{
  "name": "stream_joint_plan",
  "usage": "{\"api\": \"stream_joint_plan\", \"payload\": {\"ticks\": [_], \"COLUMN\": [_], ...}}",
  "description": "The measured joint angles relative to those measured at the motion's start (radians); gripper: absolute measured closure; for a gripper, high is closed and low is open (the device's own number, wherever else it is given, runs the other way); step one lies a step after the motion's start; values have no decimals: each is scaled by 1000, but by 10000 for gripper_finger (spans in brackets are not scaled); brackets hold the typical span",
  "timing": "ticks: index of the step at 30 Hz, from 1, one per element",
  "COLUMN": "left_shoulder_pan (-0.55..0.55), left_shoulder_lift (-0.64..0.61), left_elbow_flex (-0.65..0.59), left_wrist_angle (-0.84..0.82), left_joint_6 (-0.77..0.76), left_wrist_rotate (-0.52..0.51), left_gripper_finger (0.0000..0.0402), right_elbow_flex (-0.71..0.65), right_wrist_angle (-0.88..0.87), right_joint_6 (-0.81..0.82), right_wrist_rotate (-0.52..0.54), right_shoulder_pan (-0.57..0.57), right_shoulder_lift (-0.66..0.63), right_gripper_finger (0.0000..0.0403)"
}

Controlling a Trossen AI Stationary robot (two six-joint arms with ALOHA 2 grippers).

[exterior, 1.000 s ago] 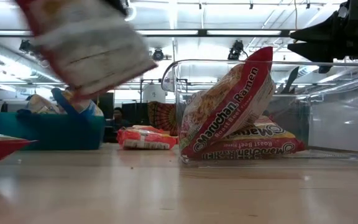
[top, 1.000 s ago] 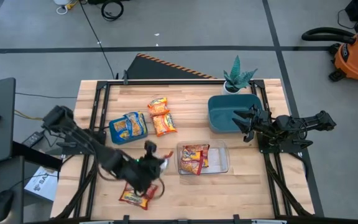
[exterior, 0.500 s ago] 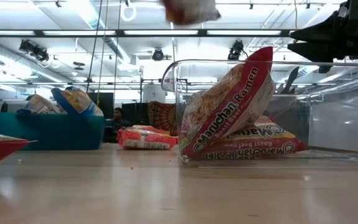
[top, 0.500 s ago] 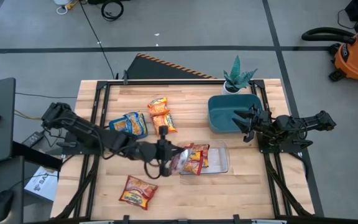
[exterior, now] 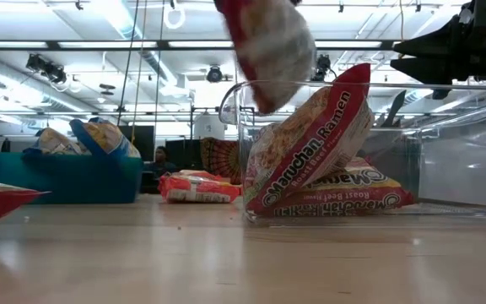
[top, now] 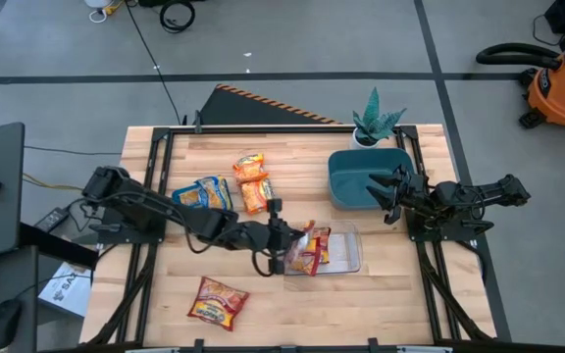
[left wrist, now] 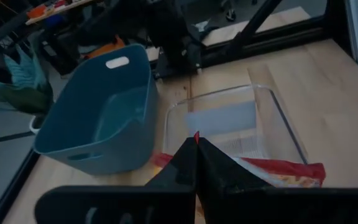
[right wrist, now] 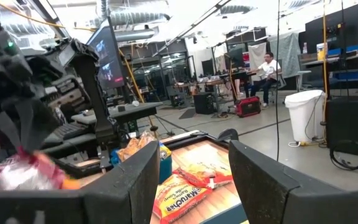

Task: Sort Maruchan noodles
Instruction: Put the red noodle pack into the transparent bin

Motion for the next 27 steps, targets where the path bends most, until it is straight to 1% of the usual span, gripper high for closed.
{"api": "stream_joint_plan", "payload": {"ticks": [4, 10, 15, 17, 19, 23, 27], "left_shoulder_pan": [0, 0, 0, 3, 5, 13, 33], "left_shoulder_lift": [43, 87, 112, 132, 139, 166, 184], "left_elbow_flex": [0, 0, 0, 2, -2, 0, 0], "left_wrist_angle": [12, 22, 66, 103, 92, 137, 172], "left_joint_6": [0, 1, 13, 14, 13, 5, -46], "left_wrist_rotate": [8, 65, 131, 137, 141, 144, 129], "left_gripper_finger": [395, 395, 395, 395, 395, 395, 393], "right_elbow_flex": [0, 0, 0, 0, 0, 0, 0], "right_wrist_angle": [0, 0, 1, 1, 0, 1, 1], "right_joint_6": [0, 0, 0, 0, 0, 0, 0], "right_wrist_rotate": [0, 0, 0, 0, 0, 0, 4], "right_shoulder_pan": [0, 0, 0, 0, 0, 0, 0], "right_shoulder_lift": [0, 0, 0, 0, 0, 0, 0], "right_gripper_finger": [204, 204, 204, 204, 204, 204, 204]}}
